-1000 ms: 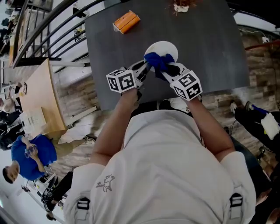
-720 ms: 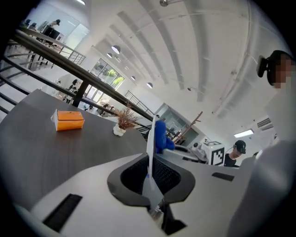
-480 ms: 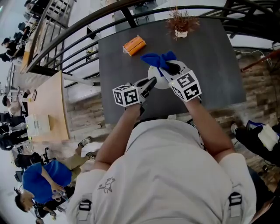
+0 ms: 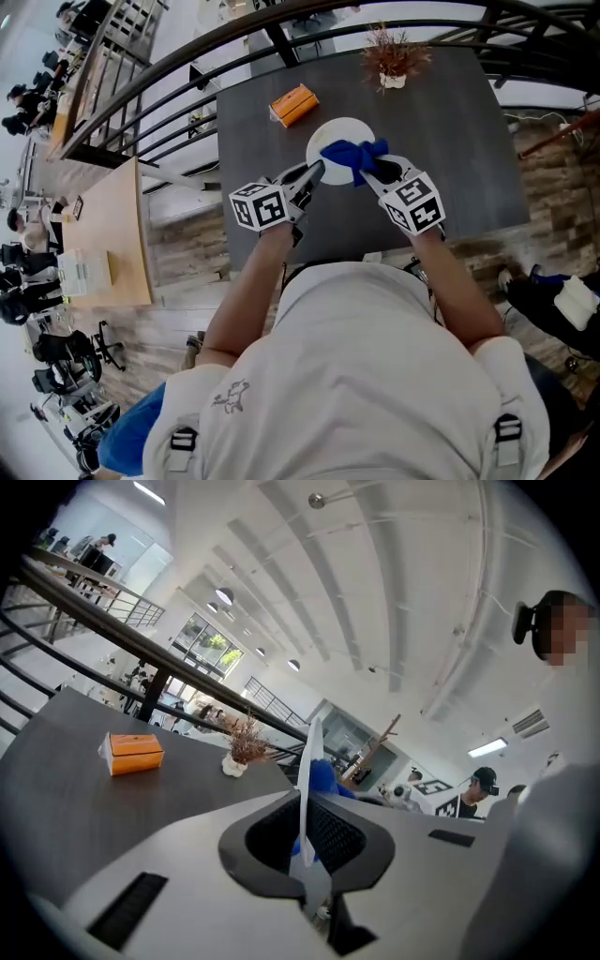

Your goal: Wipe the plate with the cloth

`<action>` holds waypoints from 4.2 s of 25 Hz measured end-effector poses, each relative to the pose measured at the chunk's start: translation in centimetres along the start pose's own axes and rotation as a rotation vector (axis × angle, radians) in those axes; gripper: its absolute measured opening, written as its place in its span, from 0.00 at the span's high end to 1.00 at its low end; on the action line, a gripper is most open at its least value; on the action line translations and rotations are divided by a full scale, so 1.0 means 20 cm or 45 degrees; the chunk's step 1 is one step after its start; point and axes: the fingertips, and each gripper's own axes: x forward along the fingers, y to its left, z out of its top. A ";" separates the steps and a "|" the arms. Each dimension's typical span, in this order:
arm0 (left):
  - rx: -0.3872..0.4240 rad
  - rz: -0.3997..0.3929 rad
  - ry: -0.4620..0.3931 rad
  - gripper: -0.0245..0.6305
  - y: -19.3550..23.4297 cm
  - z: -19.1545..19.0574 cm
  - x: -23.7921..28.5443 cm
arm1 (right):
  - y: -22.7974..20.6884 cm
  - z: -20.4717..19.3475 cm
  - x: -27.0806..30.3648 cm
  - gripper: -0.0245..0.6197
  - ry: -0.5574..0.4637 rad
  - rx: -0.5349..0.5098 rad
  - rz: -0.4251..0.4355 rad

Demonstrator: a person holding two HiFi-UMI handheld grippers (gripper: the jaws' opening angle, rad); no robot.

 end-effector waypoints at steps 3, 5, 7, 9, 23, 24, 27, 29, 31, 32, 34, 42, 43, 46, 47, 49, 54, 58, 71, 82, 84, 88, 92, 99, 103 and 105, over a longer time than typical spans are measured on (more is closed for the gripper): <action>0.036 -0.018 0.076 0.93 -0.05 -0.08 0.04 | -0.15 0.11 -0.03 0.83 -0.018 -0.052 -0.115; 0.013 -0.049 0.094 0.92 -0.08 -0.12 0.07 | -0.15 0.21 -0.03 0.83 -0.051 -0.104 -0.134; -0.015 -0.068 0.091 0.92 -0.09 -0.13 0.09 | -0.10 0.29 -0.01 0.83 -0.085 -0.150 -0.123; -0.009 -0.074 0.093 0.93 -0.10 -0.12 0.10 | -0.02 0.34 0.00 0.83 -0.122 -0.169 -0.086; -0.010 -0.044 -0.053 0.94 -0.06 0.14 0.01 | -0.02 0.11 -0.05 0.83 -0.046 -0.046 -0.032; 0.001 -0.046 -0.031 0.93 -0.08 0.12 0.02 | -0.08 0.14 -0.07 0.83 -0.060 -0.044 -0.071; 0.042 -0.065 0.040 0.93 -0.17 0.03 0.06 | -0.21 0.29 -0.13 0.83 -0.123 -0.071 -0.162; 0.035 -0.089 0.070 0.93 -0.21 -0.02 0.11 | -0.20 0.40 -0.15 0.83 -0.167 -0.102 -0.168; 0.015 -0.110 0.081 0.93 -0.24 -0.05 0.15 | -0.12 0.46 -0.14 0.83 -0.198 -0.138 -0.128; 0.006 -0.117 0.079 0.93 -0.24 -0.05 0.16 | -0.06 0.47 -0.12 0.83 -0.205 -0.150 -0.092; -0.008 -0.117 0.058 0.93 -0.24 -0.02 0.17 | 0.07 0.46 -0.09 0.83 -0.197 -0.153 -0.009; -0.029 -0.067 -0.021 0.94 -0.15 0.08 0.08 | 0.06 0.12 -0.07 0.83 -0.040 -0.070 0.038; -0.018 -0.062 -0.008 0.94 -0.15 0.07 0.08 | 0.00 0.11 -0.09 0.83 -0.040 -0.060 0.002; 0.014 -0.071 0.048 0.93 -0.18 -0.01 0.10 | -0.19 0.19 -0.14 0.83 -0.075 -0.045 -0.114; 0.018 -0.081 0.063 0.93 -0.20 -0.04 0.12 | -0.22 0.24 -0.16 0.83 -0.093 -0.052 -0.140; 0.013 -0.103 0.085 0.93 -0.24 -0.07 0.14 | -0.21 0.34 -0.18 0.83 -0.133 -0.085 -0.157; 0.033 -0.126 0.081 0.93 -0.27 -0.04 0.18 | 0.02 0.41 -0.12 0.83 -0.181 -0.145 -0.026; 0.051 -0.106 0.020 0.94 -0.23 0.07 0.14 | 0.16 0.28 -0.08 0.83 -0.127 -0.118 0.088; 0.200 -0.028 0.003 0.94 -0.14 0.20 -0.01 | -0.20 0.19 -0.23 0.83 -0.066 -0.052 -0.101; 0.882 0.129 0.107 0.94 -0.19 0.29 -0.08 | -0.11 0.72 -0.40 0.83 -0.314 -0.017 0.056; 1.060 0.175 0.127 0.94 -0.21 0.31 -0.09 | -0.06 0.79 -0.41 0.83 -0.336 -0.035 0.091; 1.452 0.227 0.153 0.94 -0.27 0.32 -0.10 | 0.04 0.93 -0.41 0.83 -0.375 -0.064 0.170; 1.825 0.277 0.202 0.94 -0.32 0.30 -0.10 | 0.19 1.02 -0.40 0.83 -0.372 -0.160 0.243; 2.282 0.284 0.232 0.94 -0.44 0.28 -0.07 | 0.39 0.93 -0.27 0.83 -0.231 -0.264 0.375; 2.443 0.280 0.166 0.94 -0.49 0.32 -0.10 | 0.36 0.81 -0.25 0.83 -0.165 -0.214 0.399; 2.496 0.262 0.140 0.94 -0.51 0.32 -0.13 | 0.29 0.76 -0.28 0.83 -0.146 -0.155 0.387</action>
